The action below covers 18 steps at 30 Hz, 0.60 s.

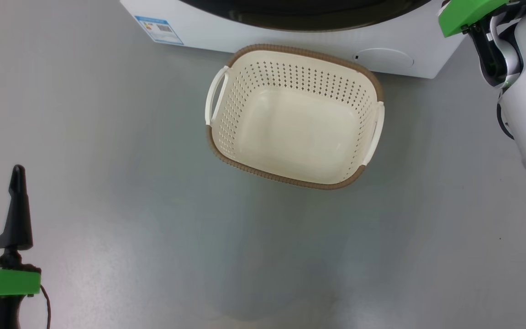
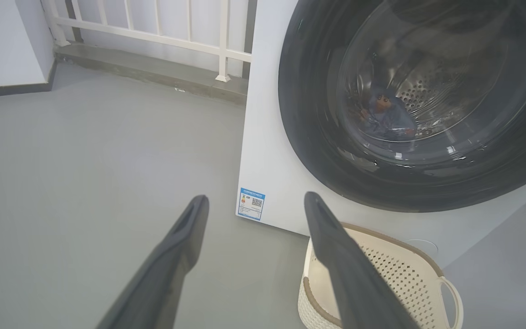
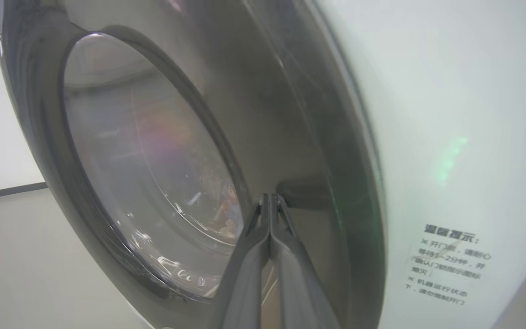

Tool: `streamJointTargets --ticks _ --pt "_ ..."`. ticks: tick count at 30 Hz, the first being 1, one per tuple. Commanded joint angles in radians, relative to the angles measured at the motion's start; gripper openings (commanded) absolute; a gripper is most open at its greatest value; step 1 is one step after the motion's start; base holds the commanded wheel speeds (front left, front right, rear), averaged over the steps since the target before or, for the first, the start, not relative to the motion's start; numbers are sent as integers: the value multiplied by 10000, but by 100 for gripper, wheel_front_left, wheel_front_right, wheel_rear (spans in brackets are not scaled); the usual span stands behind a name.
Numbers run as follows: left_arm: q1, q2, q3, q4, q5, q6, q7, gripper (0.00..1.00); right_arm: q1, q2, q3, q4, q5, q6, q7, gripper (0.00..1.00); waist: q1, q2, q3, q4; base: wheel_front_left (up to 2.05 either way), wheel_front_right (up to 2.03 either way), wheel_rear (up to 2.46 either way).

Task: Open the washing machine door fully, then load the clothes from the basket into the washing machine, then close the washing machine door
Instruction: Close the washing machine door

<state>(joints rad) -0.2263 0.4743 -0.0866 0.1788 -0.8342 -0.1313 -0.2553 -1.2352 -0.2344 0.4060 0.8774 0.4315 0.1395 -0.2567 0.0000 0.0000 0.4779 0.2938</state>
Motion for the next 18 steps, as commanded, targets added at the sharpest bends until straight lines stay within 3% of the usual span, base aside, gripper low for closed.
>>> streamJointTargets --ticks 1,4,6,10,11,12,13,18 --pt "-174 418 437 -140 12 6 -65 100 210 39 -140 -309 93 -88 -51 0 0 0 -85 -44 0 0 0" --pt "-130 428 442 -149 25 6 -65 100 456 91 -164 -586 287 -88 -51 0 0 0 -212 -116 0 0 0" --pt "-106 436 434 -164 31 6 -65 100 644 90 -120 -739 370 -88 -51 20 0 0 -305 -167 0 0 0" --pt "-15 464 457 -168 57 6 -65 100 1035 130 38 -1078 479 -88 -51 44 0 0 -525 -319 0 0 0" --pt "13 478 473 -166 58 6 -65 100 1162 167 96 -1169 510 -88 -51 55 0 0 -588 -369 0 0 0" --pt "34 488 495 -171 57 6 -65 100 1294 202 147 -1252 534 -88 -51 89 0 0 -654 -423 0 0 0" --pt "55 492 515 -177 52 6 -65 100 1430 240 195 -1335 561 -88 -51 100 0 0 -729 -476 0 0 0" --pt "159 513 517 -221 91 6 -65 100 2100 268 402 -1747 636 -88 -51 100 0 0 -1188 -749 0 0 0"
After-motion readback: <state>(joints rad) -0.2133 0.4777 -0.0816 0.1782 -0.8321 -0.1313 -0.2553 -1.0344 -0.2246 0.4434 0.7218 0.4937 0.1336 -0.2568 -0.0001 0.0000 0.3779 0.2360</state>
